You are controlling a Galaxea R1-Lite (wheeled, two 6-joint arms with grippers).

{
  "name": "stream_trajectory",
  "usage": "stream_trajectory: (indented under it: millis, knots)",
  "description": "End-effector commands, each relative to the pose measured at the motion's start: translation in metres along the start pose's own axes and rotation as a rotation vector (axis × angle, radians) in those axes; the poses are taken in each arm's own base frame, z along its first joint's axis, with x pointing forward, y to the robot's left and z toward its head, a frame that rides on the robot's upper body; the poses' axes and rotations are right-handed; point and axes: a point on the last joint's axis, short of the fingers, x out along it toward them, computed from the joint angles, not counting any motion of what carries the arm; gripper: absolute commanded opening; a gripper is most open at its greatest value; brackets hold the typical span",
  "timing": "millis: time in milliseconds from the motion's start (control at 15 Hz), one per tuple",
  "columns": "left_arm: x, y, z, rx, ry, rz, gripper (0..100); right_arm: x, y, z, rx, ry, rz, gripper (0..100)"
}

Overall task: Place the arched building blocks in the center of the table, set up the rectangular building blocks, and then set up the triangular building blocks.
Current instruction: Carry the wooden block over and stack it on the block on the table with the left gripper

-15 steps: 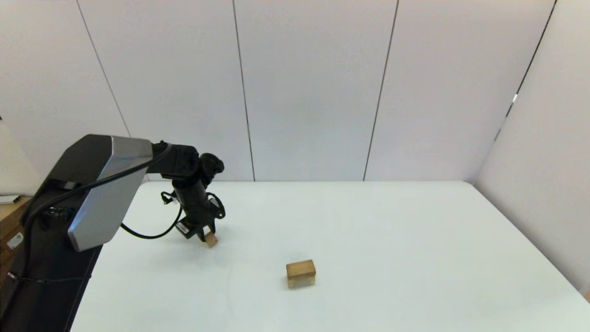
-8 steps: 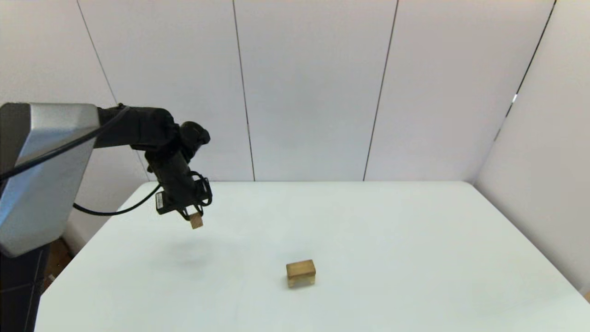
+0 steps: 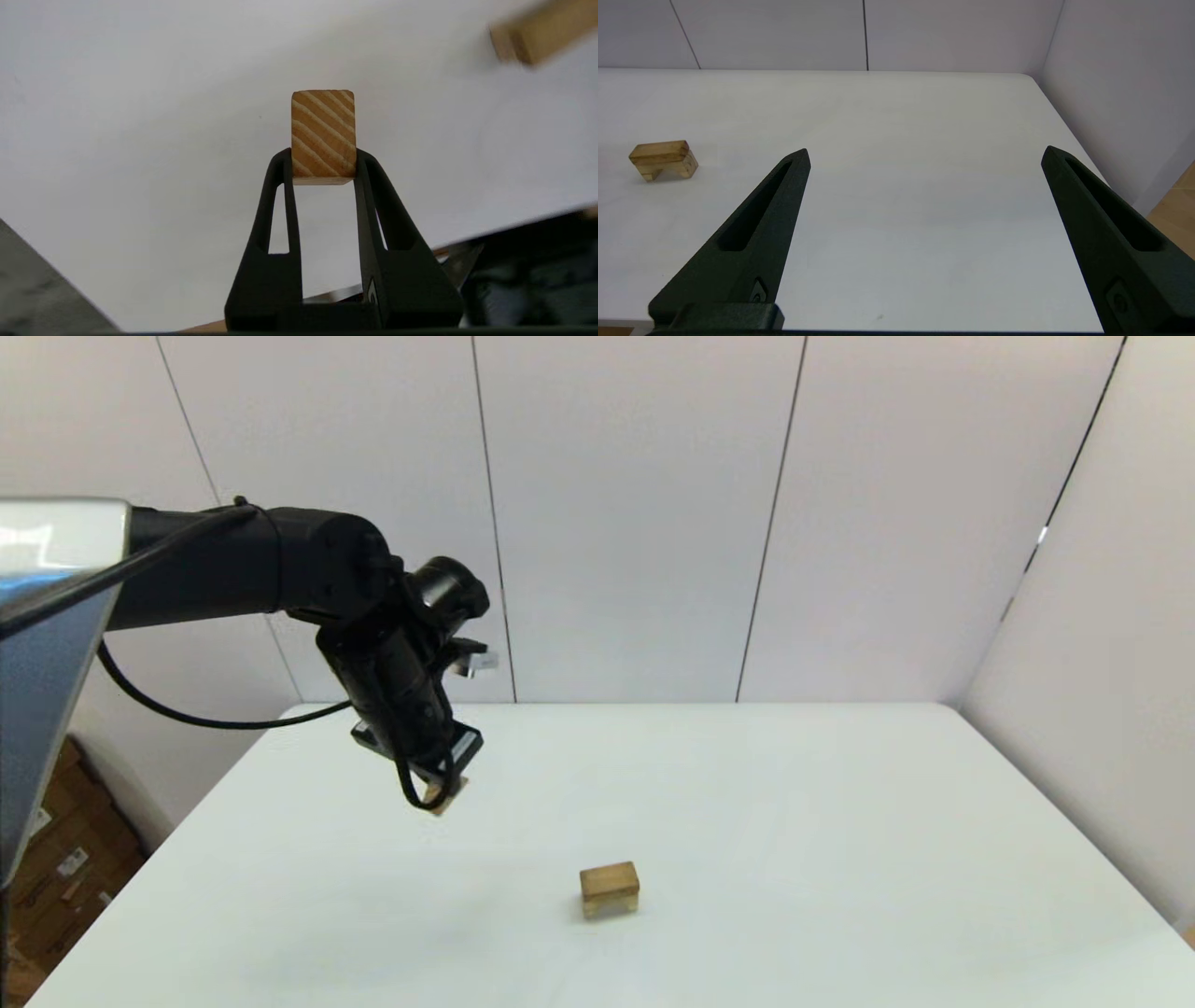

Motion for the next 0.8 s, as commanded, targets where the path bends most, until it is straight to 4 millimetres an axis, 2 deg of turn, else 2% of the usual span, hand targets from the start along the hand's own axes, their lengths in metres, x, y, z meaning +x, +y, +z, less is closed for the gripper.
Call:
stream_trajectory:
  millis: [67,267,467,800]
  knots:
    - [-0.015,-0.037,-0.010,0.462,0.024,-0.033,0,0.000,0.000,0.000,-0.001,-0.001,0.000,100]
    - [-0.016,-0.048,-0.009,0.740,0.010,-0.043,0,0.000,0.000,0.000,-0.001,-0.001,0.000,100]
    - [-0.009,-0.058,-0.002,0.966,-0.007,-0.063,0,0.000,0.000,0.000,-0.001,-0.001,0.000,100]
    - [0.015,-0.077,0.017,1.148,-0.043,-0.136,0,0.000,0.000,0.000,-0.001,-0.002,0.000,100]
